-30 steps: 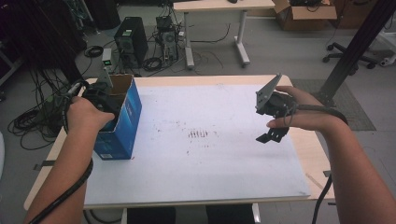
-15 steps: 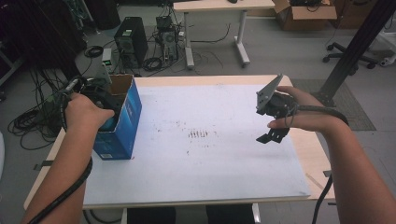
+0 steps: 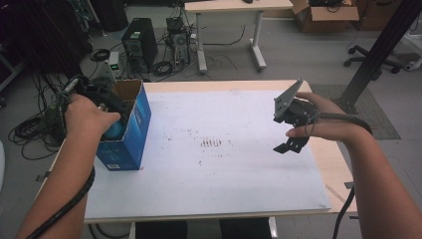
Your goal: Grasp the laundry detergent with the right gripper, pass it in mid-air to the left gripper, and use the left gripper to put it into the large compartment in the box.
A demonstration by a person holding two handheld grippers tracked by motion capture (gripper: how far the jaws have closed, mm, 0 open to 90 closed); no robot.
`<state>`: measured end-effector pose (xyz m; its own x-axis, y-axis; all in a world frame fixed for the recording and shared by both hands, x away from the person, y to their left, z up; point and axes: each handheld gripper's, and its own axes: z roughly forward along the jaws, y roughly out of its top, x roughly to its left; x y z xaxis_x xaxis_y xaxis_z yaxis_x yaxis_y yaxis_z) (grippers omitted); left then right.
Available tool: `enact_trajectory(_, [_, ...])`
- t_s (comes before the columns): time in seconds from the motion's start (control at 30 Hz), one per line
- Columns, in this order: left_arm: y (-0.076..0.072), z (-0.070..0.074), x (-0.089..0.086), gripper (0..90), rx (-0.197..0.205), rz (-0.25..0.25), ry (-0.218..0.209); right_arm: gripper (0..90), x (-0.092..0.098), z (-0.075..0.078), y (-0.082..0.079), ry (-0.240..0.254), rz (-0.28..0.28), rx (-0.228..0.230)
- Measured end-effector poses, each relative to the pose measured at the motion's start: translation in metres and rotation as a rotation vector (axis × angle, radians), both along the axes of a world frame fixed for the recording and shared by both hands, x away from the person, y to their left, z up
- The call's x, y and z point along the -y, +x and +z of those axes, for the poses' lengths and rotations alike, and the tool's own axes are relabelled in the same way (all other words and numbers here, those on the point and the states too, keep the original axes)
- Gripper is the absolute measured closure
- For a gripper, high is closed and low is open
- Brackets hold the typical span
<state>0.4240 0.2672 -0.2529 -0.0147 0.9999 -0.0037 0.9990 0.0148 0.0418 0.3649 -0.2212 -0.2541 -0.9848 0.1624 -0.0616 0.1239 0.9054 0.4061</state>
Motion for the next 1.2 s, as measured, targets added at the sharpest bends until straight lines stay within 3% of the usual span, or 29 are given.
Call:
enact_trajectory(0.33, [-0.007, 0.014, 0.002, 17.8, 0.013, -0.011, -0.011, 3.3, 0.0, 0.001, -0.002, 0.003, 0.0, 0.003])
enact_trajectory(0.83, [-0.014, 0.03, 0.016, 5.0, 0.023, -0.062, 0.031, 3.3, -0.001, 0.003, -0.006, 0.012, 0.005, 0.006])
enact_trajectory(1.0, [-0.016, 0.036, 0.027, 0.2, 0.038, -0.111, 0.051, 3.3, 0.0, 0.003, -0.007, 0.01, 0.004, 0.006])
enact_trajectory(1.2, [-0.022, 0.05, 0.051, 0.2, 0.064, -0.215, 0.066, 3.4, 0.001, 0.007, -0.009, 0.009, 0.005, 0.011])
